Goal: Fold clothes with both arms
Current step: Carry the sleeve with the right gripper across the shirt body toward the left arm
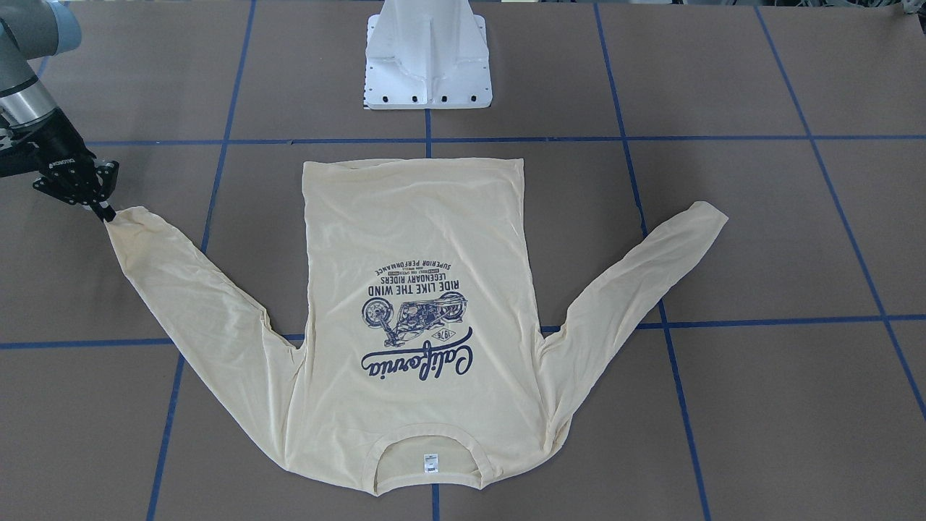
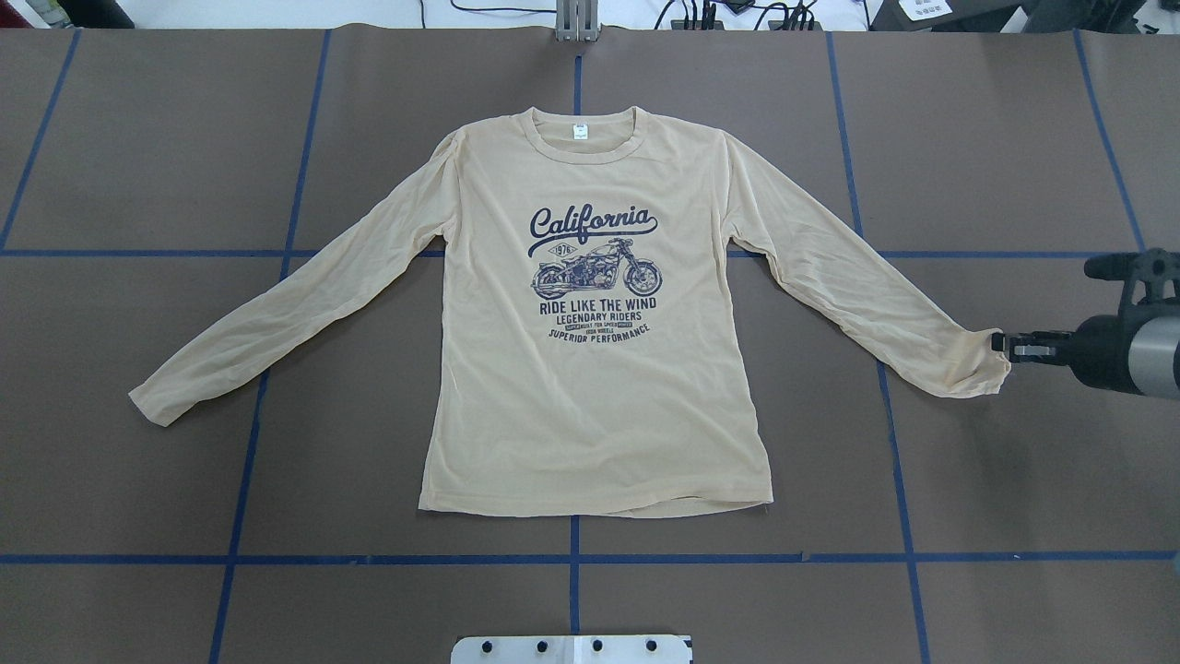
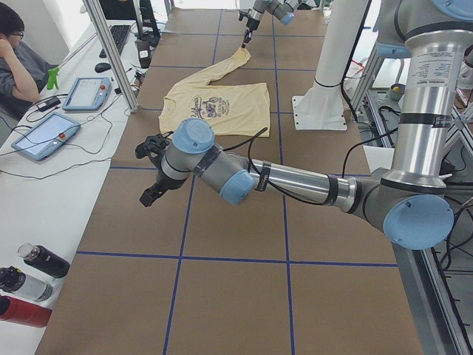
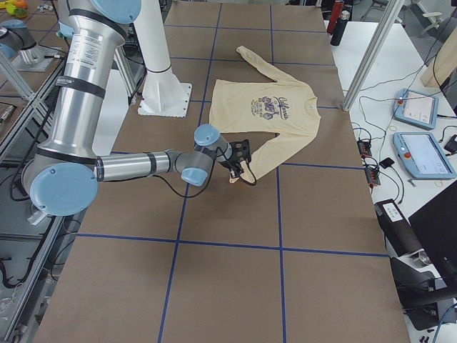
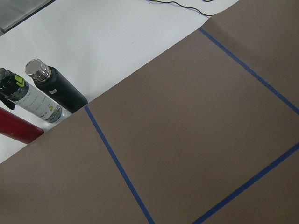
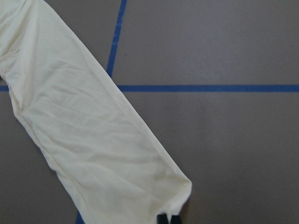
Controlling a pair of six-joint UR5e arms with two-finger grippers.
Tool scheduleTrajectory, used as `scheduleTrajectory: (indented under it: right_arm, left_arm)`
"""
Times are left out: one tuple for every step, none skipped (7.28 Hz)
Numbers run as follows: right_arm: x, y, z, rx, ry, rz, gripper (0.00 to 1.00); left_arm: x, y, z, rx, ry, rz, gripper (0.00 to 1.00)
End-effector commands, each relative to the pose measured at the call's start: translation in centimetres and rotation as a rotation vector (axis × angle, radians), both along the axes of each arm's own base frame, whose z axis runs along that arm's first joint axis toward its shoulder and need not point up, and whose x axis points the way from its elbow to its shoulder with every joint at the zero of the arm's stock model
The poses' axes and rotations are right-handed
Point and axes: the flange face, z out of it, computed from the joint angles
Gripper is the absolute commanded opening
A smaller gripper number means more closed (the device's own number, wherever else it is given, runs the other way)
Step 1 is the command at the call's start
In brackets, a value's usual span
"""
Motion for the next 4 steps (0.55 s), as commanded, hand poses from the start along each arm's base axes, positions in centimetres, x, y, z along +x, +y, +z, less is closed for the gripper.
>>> scheduleTrajectory:
  right_arm:
    - [-4.4,-8.1,-9.1,-0.028,0.020,0.048,0.00]
    - [-6.7,-11.0,-14.0,-0.057,0.058,0.071,0.00]
    - [-8.8,-13.4,-19.1,-0.054,0.081,0.094,0.00]
    - [-11.0,-15.7,-24.6,-0.064,0.091,0.095,0.00]
  left_arm:
    - [0.1,0.0,0.0,-0.003,0.001,-0.001,1.00]
    - [0.1,0.0,0.0,-0.003,0.001,-0.001,1.00]
    - [0.1,-0.1,-0.1,-0.002,0.001,-0.001,1.00]
    - [0.2,-0.1,0.0,-0.003,0.001,0.000,1.00]
